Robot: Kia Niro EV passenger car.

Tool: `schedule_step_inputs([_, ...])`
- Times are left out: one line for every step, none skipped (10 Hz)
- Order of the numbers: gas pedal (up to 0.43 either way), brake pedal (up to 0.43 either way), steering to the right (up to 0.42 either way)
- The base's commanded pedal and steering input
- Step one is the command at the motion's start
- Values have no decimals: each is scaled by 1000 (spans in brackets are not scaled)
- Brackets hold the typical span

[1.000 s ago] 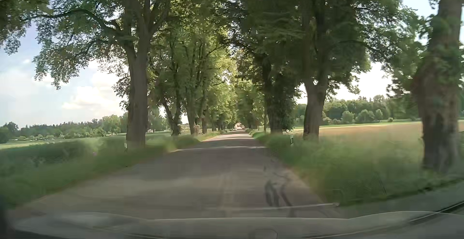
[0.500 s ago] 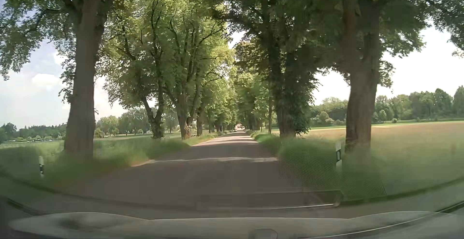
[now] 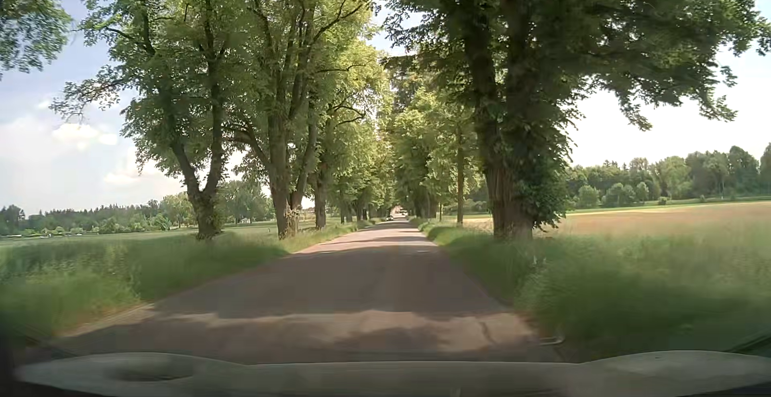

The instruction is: Follow the waypoints while adhering to traffic rules and regulations

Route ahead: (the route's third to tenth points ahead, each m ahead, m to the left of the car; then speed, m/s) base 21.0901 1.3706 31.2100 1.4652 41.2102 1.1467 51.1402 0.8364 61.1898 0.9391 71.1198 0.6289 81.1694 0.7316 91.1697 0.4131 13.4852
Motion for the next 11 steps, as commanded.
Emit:
schedule_step_inputs([177,0,-6])
schedule_step_inputs([177,0,-8])
schedule_step_inputs([177,0,-9])
schedule_step_inputs([177,0,-9])
schedule_step_inputs([177,0,-9])
schedule_step_inputs([157,0,-12])
schedule_step_inputs([157,0,-12])
schedule_step_inputs([157,0,-9])
schedule_step_inputs([157,0,-6])
schedule_step_inputs([157,0,-5])
schedule_step_inputs([157,0,-6])
